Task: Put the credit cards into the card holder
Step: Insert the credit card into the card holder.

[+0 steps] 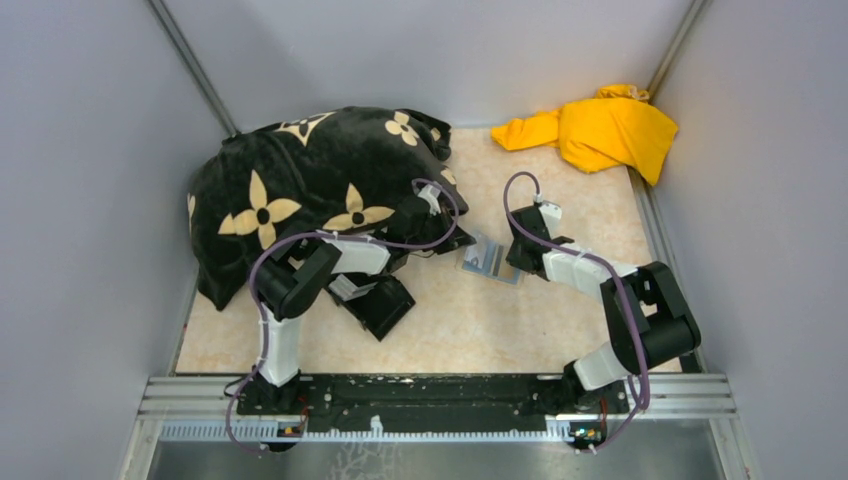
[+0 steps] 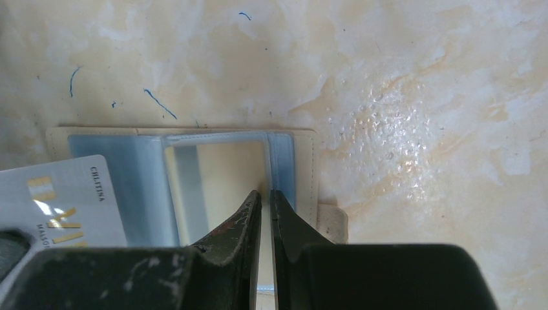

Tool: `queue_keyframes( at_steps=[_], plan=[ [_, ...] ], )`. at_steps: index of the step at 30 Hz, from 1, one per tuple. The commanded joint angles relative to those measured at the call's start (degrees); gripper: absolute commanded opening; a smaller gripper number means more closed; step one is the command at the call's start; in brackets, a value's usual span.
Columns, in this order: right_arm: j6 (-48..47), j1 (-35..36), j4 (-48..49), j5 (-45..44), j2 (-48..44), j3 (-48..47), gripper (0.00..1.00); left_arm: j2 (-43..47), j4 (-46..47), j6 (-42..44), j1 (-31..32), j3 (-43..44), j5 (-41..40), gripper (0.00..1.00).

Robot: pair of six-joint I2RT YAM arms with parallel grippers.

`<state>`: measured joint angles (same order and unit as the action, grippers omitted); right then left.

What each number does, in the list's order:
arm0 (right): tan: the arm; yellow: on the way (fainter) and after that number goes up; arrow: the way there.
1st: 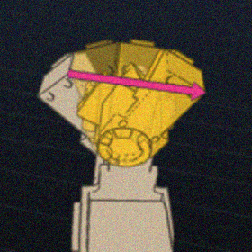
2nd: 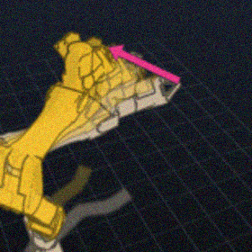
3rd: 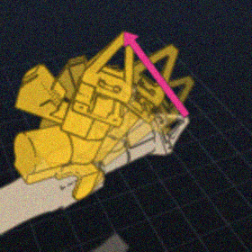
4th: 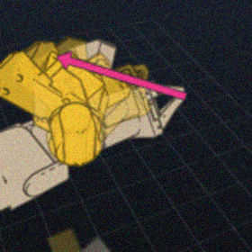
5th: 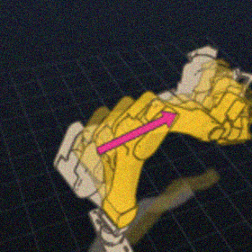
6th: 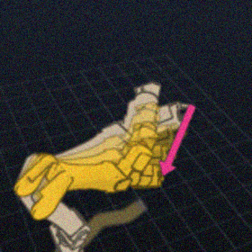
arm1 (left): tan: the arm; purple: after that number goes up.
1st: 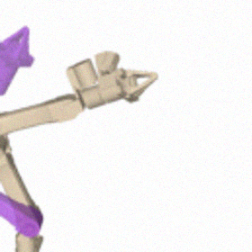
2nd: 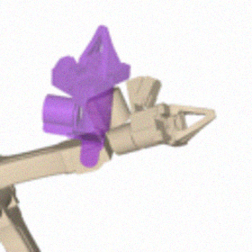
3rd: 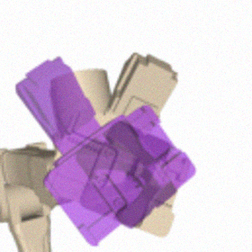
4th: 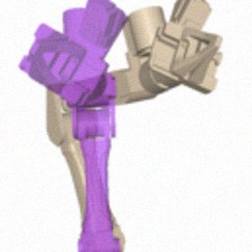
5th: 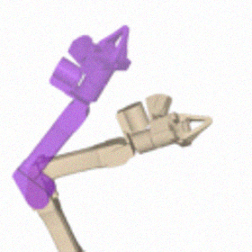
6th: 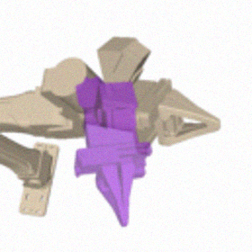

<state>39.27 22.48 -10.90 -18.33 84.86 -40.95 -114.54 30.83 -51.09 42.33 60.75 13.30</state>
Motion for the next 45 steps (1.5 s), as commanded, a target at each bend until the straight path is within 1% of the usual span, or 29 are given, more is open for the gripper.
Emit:
queue_keyframes(
  at_steps=[1, 18, 45],
  plan=[
    [0.33, 0.55, -1.00, 0.47, 0.92, 0.26, 0.10, -2.28, 5.72, -2.57, 0.30, -0.13, 4.41, 0.00],
    [0.20, 0.56, -1.05, 0.62, 0.57, 0.15, 0.10, -5.64, 7.42, -4.44, 0.29, 0.77, 6.71, 0.00],
    [0.37, 0.55, -0.20, 1.17, 0.82, 1.13, 0.10, -8.66, 6.88, -5.50, 1.75, 3.77, 5.87, 0.00]
  ],
)
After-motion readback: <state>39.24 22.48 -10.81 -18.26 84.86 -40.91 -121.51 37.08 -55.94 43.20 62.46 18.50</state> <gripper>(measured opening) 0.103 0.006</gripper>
